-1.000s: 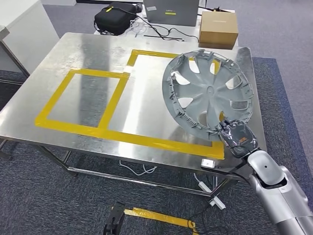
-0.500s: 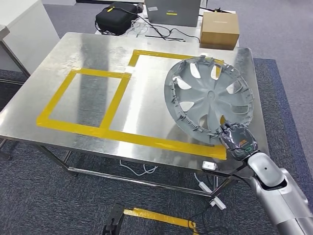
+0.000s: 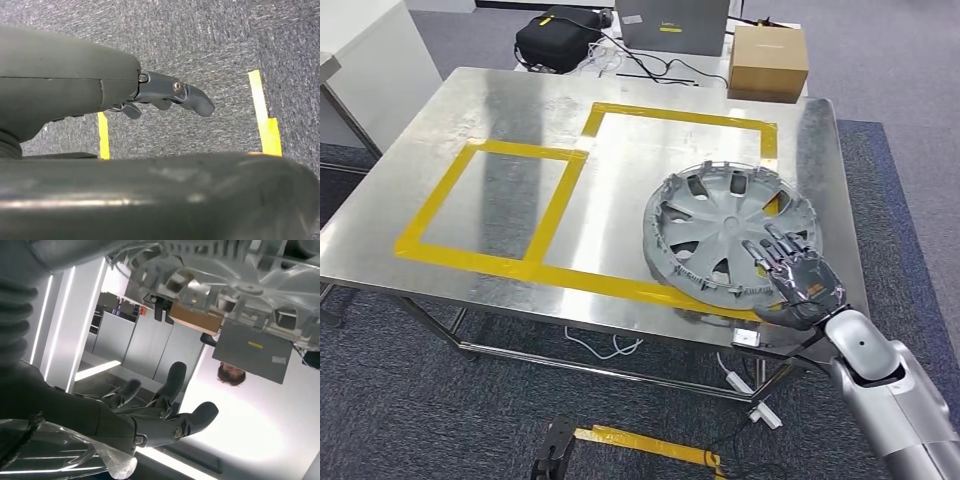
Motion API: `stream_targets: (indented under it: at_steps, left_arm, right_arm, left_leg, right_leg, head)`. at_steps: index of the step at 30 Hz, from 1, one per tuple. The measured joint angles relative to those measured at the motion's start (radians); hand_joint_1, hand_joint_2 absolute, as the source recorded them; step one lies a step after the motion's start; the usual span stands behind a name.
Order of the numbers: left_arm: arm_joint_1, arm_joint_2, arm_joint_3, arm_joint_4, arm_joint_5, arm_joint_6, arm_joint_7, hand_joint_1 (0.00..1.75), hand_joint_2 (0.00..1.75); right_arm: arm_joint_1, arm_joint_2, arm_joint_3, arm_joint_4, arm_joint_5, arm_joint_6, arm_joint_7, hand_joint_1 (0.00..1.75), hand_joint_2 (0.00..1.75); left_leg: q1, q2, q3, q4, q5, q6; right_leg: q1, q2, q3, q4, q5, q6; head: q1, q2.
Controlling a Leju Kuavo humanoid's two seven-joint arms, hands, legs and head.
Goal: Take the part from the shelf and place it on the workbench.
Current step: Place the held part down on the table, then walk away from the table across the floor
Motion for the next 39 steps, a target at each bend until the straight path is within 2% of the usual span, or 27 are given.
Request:
stream_targets:
  at_steps: [5,7,9,11,13,14,15,16,17,18,19,20,21,22,24,25,26,28,29,30,31,32,34,35,36,37,39]
  left_arm:
    - [0.000,0.000,0.000,0.000,0.015,-0.012,0.000,0.00,0.00]
    - [0.001,0.002,0.001,0.000,0.018,-0.016,-0.002,0.00,0.00]
    - [0.000,0.002,0.002,0.000,0.023,-0.021,-0.006,0.00,0.00]
    - [-0.002,0.002,0.004,0.000,0.028,-0.023,-0.012,0.00,0.00]
    - [-0.002,0.001,0.004,0.000,0.032,-0.023,-0.017,0.00,0.00]
    - [-0.001,0.000,0.005,0.000,0.034,-0.022,-0.019,0.00,0.00]
    - [0.001,0.000,0.006,0.000,0.036,-0.021,-0.020,0.00,0.00]
    - [0.004,0.000,0.007,0.000,0.039,-0.019,-0.021,0.00,0.00]
    - [0.006,0.000,0.008,0.000,0.042,-0.017,-0.023,0.00,0.00]
    - [0.007,0.002,0.009,0.000,0.047,-0.015,-0.025,0.00,0.00]
    - [0.008,0.003,0.011,0.000,0.050,-0.012,-0.027,0.00,0.00]
    - [0.010,0.005,0.013,0.000,0.053,-0.010,-0.031,0.00,0.00]
    - [0.012,0.008,0.015,0.000,0.055,-0.008,-0.034,0.00,0.00]
    - [0.015,0.010,0.017,0.000,0.056,-0.007,-0.037,0.00,0.00]
    - [0.020,0.014,0.022,0.000,0.058,-0.004,-0.039,0.00,0.00]
    - [0.022,0.015,0.024,0.000,0.059,-0.003,-0.039,0.00,0.00]
    - [0.023,0.016,0.026,0.000,0.059,-0.002,-0.039,0.00,0.00]
    - [0.024,0.017,0.030,0.000,0.063,0.002,-0.040,0.00,0.00]
    - [0.026,0.017,0.032,0.000,0.066,0.004,-0.041,0.00,0.00]
    - [0.028,0.018,0.035,0.000,0.069,0.005,-0.043,0.00,0.00]
    - [0.031,0.019,0.039,0.000,0.072,0.007,-0.046,0.00,0.00]
    - [0.034,0.020,0.042,0.000,0.076,0.008,-0.049,0.00,0.00]
    - [0.038,0.024,0.053,0.000,0.084,0.012,-0.059,0.00,0.00]
    - [0.039,0.025,0.058,0.000,0.088,0.014,-0.065,0.00,0.00]
    - [0.041,0.026,0.063,0.000,0.093,0.017,-0.071,0.00,0.00]
    - [0.044,0.026,0.068,0.000,0.098,0.019,-0.079,0.00,0.00]
    - [0.052,0.026,0.082,0.000,0.112,0.025,-0.096,0.00,0.00]
  right_arm:
    - [0.012,-0.001,-0.003,-0.021,-0.013,-0.028,0.000,0.00,0.00]
    - [0.021,0.000,-0.006,-0.057,-0.017,-0.040,-0.003,0.00,0.00]
    - [0.030,0.000,-0.010,-0.105,-0.024,-0.057,-0.005,0.00,0.00]
    - [0.040,0.002,-0.015,-0.153,-0.040,-0.080,-0.005,0.00,0.00]
    - [0.062,0.004,-0.019,-0.204,-0.057,-0.100,-0.005,0.00,0.00]
    - [0.079,0.005,-0.021,-0.229,-0.068,-0.107,-0.005,0.00,0.00]
    - [0.098,0.006,-0.023,-0.256,-0.082,-0.116,-0.006,0.00,0.00]
    - [0.118,0.006,-0.027,-0.285,-0.099,-0.128,-0.007,0.00,0.00]
    - [0.139,0.008,-0.032,-0.316,-0.117,-0.144,-0.009,0.00,0.00]
    - [0.161,0.011,-0.039,-0.349,-0.134,-0.160,-0.012,0.00,0.00]
    - [0.184,0.014,-0.046,-0.383,-0.148,-0.174,-0.016,0.00,0.00]
    - [0.209,0.017,-0.054,-0.415,-0.158,-0.185,-0.021,0.00,0.00]
    - [0.233,0.020,-0.062,-0.446,-0.166,-0.192,-0.026,0.00,0.00]
    - [0.255,0.022,-0.069,-0.474,-0.171,-0.195,-0.031,0.00,0.00]
    - [0.288,0.026,-0.085,-0.515,-0.175,-0.197,-0.039,0.00,0.00]
    - [0.300,0.028,-0.092,-0.531,-0.177,-0.197,-0.042,0.00,0.00]
    - [0.310,0.032,-0.100,-0.545,-0.179,-0.197,-0.047,0.00,0.00]
    - [0.337,0.043,-0.123,-0.579,-0.189,-0.197,-0.071,0.00,0.00]
    - [0.356,0.051,-0.141,-0.598,-0.200,-0.197,-0.092,0.00,0.00]
    - [0.380,0.062,-0.164,-0.619,-0.216,-0.197,-0.118,0.00,0.00]
    - [0.405,0.075,-0.191,-0.643,-0.240,-0.197,-0.151,0.00,0.00]
    - [0.430,0.091,-0.220,-0.668,-0.271,-0.198,-0.184,0.00,0.00]
    - [0.484,0.129,-0.282,-0.724,-0.373,-0.198,-0.250,0.00,0.00]
    - [0.512,0.148,-0.312,-0.751,-0.441,-0.198,-0.278,0.00,0.00]
    - [0.541,0.168,-0.341,-0.778,-0.521,-0.198,-0.302,0.00,0.00]
    - [0.572,0.187,-0.367,-0.804,-0.610,-0.196,-0.320,0.00,0.00]
    - [0.638,0.221,-0.416,-0.850,-0.826,-0.165,-0.333,0.00,0.00]
  left_leg:
    - [-0.002,0.000,0.000,0.002,-0.001,0.003]
    - [-0.005,0.000,0.000,0.003,0.001,0.013]
    - [0.001,0.005,0.011,-0.020,0.018,0.025]
    - [0.009,0.011,0.021,-0.044,0.032,0.031]
    - [0.010,0.012,0.021,-0.046,0.035,0.032]
    - [0.011,0.012,0.020,-0.045,0.035,0.031]
    - [0.014,0.012,0.019,-0.043,0.035,0.028]
    - [0.018,0.012,0.017,-0.040,0.034,0.024]
    - [0.024,0.012,0.014,-0.034,0.032,0.017]
    - [0.029,0.011,0.011,-0.026,0.028,0.007]
    - [0.031,0.011,0.005,-0.016,0.024,-0.003]
    - [0.031,0.010,0.001,-0.005,0.020,-0.012]
    - [0.030,0.008,-0.003,0.004,0.019,-0.020]
    - [0.029,0.007,-0.007,0.010,0.019,-0.025]
    - [0.031,0.006,-0.014,0.021,0.011,-0.033]
    - [0.032,0.007,-0.022,0.040,-0.010,-0.037]
    - [0.033,0.007,-0.035,0.077,-0.044,-0.040]
    - [0.033,0.007,-0.070,0.197,-0.132,-0.042]
    - [0.032,0.007,-0.082,0.251,-0.163,-0.041]
    - [0.031,0.007,-0.082,0.281,-0.175,-0.037]
    - [0.028,0.007,-0.064,0.276,-0.168,-0.031]
    - [0.024,0.007,-0.030,0.234,-0.146,-0.021]
    - [0.011,0.005,0.066,0.094,-0.105,0.006]
    - [0.005,0.005,0.102,0.037,-0.095,0.014]
    - [-0.001,0.005,0.123,0.001,-0.092,0.018]
    - [-0.005,0.006,0.128,-0.014,-0.092,0.018]
    - [-0.006,0.007,0.118,-0.025,-0.070,0.017]
  right_leg:
    - [-0.002,0.000,0.001,-0.002,0.001,0.003]
    - [-0.005,0.000,0.004,-0.007,0.008,0.011]
    - [-0.005,0.002,0.000,-0.007,0.002,0.018]
    - [-0.003,0.003,-0.026,0.050,-0.045,0.022]
    - [-0.007,0.003,-0.072,0.173,-0.110,0.027]
    - [-0.010,0.002,-0.089,0.223,-0.127,0.031]
    - [-0.015,0.001,-0.092,0.243,-0.127,0.037]
    - [-0.019,-0.001,-0.075,0.223,-0.109,0.043]
    - [-0.025,-0.004,-0.039,0.167,-0.080,0.050]
    - [-0.029,-0.008,0.002,0.101,-0.062,0.059]
    - [-0.029,-0.007,0.036,0.050,-0.047,0.060]
    - [-0.029,-0.006,0.057,0.019,-0.045,0.057]
    - [-0.027,-0.003,0.062,0.014,-0.051,0.048]
    - [-0.026,0.001,0.060,0.020,-0.049,0.035]
    - [-0.026,0.001,0.049,0.024,-0.049,0.016]
    - [-0.027,0.001,0.042,0.024,-0.045,0.008]
    - [-0.026,0.000,0.035,0.024,-0.039,-0.001]
    - [-0.020,-0.002,0.020,0.024,-0.027,-0.012]
    - [-0.016,-0.004,0.012,0.024,-0.021,-0.016]
    - [-0.012,-0.006,0.003,0.024,-0.015,-0.018]
    - [-0.007,-0.007,-0.005,0.024,-0.008,-0.019]
    - [-0.003,-0.007,-0.014,0.024,-0.001,-0.020]
    - [0.004,-0.006,-0.027,0.024,0.013,-0.017]
    - [0.004,-0.007,-0.029,0.023,0.020,-0.014]
    - [0.003,-0.008,-0.030,0.021,0.027,-0.008]
    - [0.001,-0.010,-0.030,0.017,0.035,-0.002]
    - [-0.002,-0.011,-0.029,0.009,0.046,0.010]
  head:
    - [0.000,0.000]
    - [-0.001,0.000]
    - [0.000,0.000]
    - [0.001,0.000]
    - [0.001,0.000]
    - [0.002,0.000]
    - [0.001,0.000]
    - [0.002,0.000]
    - [0.002,0.000]
    - [0.002,0.000]
    - [0.003,0.000]
    - [0.004,0.000]
    - [0.004,0.000]
    - [0.004,0.000]
    - [0.001,0.000]
    - [0.000,0.000]
    - [-0.002,0.000]
    - [-0.005,0.000]
    - [-0.006,0.000]
    - [-0.007,0.000]
    - [-0.007,0.000]
    - [-0.007,0.000]
    - [-0.007,0.000]
    - [-0.006,0.000]
    - [-0.007,0.000]
    - [-0.008,0.000]
    - [-0.011,0.000]
